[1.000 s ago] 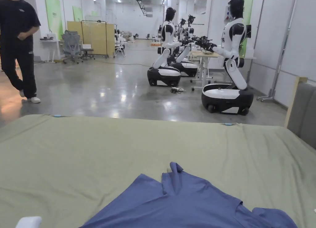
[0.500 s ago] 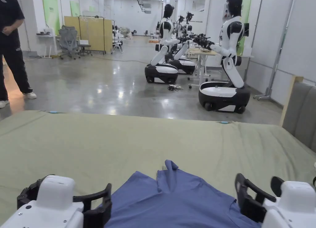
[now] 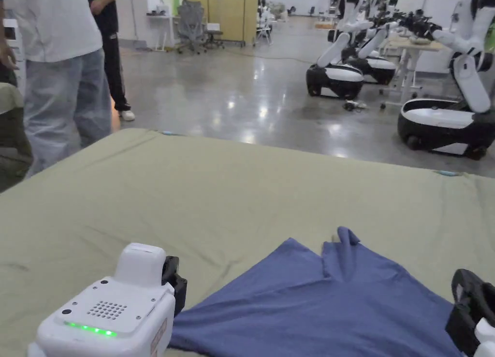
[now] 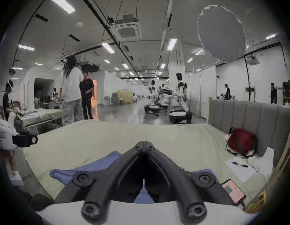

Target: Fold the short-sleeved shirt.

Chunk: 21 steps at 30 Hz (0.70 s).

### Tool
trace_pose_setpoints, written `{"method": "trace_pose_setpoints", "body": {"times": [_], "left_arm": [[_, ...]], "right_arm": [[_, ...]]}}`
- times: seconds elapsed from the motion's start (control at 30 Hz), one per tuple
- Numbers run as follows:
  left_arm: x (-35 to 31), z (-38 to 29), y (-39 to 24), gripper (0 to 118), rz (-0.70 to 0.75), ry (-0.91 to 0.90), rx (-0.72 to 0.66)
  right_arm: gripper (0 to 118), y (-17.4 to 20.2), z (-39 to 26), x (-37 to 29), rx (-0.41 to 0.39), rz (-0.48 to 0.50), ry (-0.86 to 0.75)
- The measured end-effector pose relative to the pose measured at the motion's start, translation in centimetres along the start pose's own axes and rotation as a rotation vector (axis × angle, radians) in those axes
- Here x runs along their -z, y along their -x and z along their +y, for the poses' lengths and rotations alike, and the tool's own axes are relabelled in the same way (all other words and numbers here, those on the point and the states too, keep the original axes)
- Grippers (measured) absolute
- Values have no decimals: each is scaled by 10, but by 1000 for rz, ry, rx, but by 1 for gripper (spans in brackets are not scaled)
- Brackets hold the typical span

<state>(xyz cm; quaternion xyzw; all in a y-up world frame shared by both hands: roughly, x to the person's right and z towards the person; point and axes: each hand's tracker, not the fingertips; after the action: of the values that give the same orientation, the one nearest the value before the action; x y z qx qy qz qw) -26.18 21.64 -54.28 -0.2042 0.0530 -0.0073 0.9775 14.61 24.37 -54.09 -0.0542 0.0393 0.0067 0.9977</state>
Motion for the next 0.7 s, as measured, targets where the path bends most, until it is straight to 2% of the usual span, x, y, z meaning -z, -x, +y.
{"method": "trace_pose_setpoints", "body": {"times": [0.17, 0.27, 0.3, 0.33, 0.37, 0.4, 0.47, 0.6, 0.63, 0.67, 0.7], "left_arm": [[35, -36, 56, 0, 77, 291, -147], [56, -59, 77, 2, 125, 364, -188], [63, -65, 82, 21, 129, 370, -224], [68, -70, 82, 56, 116, 386, -248], [76, -74, 82, 96, 96, 408, -259], [85, -79, 81, 114, 80, 439, -267], [96, -85, 75, 110, 46, 409, -260], [135, -94, 63, 109, 49, 458, -257], [143, -97, 62, 104, 49, 469, -254], [150, -99, 60, 95, 47, 477, -252], [156, -101, 57, 95, 50, 495, -244]], "right_arm": [[4, 4, -20, 23, 6, 32, 68], [4, 7, -30, 38, 15, 47, 109], [4, 8, -33, 42, 18, 52, 119], [4, 9, -36, 46, 17, 54, 129], [4, 10, -38, 51, 13, 55, 140], [4, 11, -40, 56, 9, 54, 151], [4, 13, -44, 65, 5, 58, 167], [4, 16, -49, 78, -6, 60, 191], [4, 16, -50, 80, -13, 59, 198], [4, 16, -52, 81, -19, 59, 203], [4, 16, -53, 84, -29, 56, 213]]}}
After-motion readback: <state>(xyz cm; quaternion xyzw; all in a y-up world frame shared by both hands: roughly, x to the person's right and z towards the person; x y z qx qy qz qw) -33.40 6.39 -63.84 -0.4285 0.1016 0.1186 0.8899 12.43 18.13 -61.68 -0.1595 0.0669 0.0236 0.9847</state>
